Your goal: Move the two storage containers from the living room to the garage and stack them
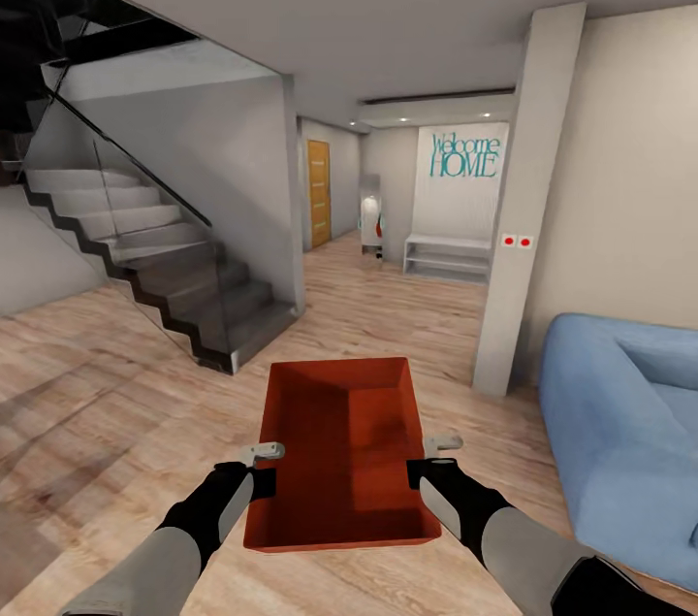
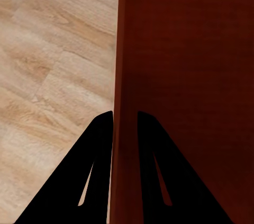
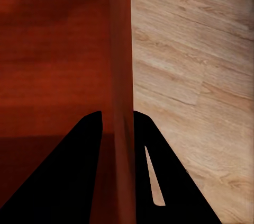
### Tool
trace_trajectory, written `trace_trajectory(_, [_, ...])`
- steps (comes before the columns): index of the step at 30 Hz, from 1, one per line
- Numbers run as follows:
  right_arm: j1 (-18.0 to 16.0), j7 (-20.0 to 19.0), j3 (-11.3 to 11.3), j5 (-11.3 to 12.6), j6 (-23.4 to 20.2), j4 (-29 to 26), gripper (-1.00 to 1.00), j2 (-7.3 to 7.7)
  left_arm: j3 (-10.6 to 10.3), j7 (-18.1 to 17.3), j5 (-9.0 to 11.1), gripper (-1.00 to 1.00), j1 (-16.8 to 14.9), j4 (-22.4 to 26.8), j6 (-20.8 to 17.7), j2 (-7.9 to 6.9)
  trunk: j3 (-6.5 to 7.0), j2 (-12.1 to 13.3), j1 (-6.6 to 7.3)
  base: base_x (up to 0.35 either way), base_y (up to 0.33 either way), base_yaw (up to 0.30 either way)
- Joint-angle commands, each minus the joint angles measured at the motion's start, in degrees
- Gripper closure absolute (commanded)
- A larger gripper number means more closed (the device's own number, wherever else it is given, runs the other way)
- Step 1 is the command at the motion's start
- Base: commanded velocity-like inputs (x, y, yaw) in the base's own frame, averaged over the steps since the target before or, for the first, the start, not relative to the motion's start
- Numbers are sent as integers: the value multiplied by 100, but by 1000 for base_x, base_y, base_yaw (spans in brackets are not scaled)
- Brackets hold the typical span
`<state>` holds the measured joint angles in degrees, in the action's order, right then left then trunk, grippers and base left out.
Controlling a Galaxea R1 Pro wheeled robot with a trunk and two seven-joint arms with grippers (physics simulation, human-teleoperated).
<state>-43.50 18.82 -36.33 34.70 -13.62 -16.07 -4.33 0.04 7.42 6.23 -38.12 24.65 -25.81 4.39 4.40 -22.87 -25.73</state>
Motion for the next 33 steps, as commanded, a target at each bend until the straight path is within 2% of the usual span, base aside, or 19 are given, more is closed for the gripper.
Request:
trace_trajectory(1, [-10, 34, 65, 28, -18, -28, 100, 3, -39, 158, -113, 100, 7, 4, -47, -149, -2, -5, -6, 323, 0, 0])
trace_trajectory(33, [-10, 34, 65, 28, -18, -28, 100, 11, -39, 156, -113, 100, 7, 4, -47, -149, -2, -5, -6, 323, 0, -8])
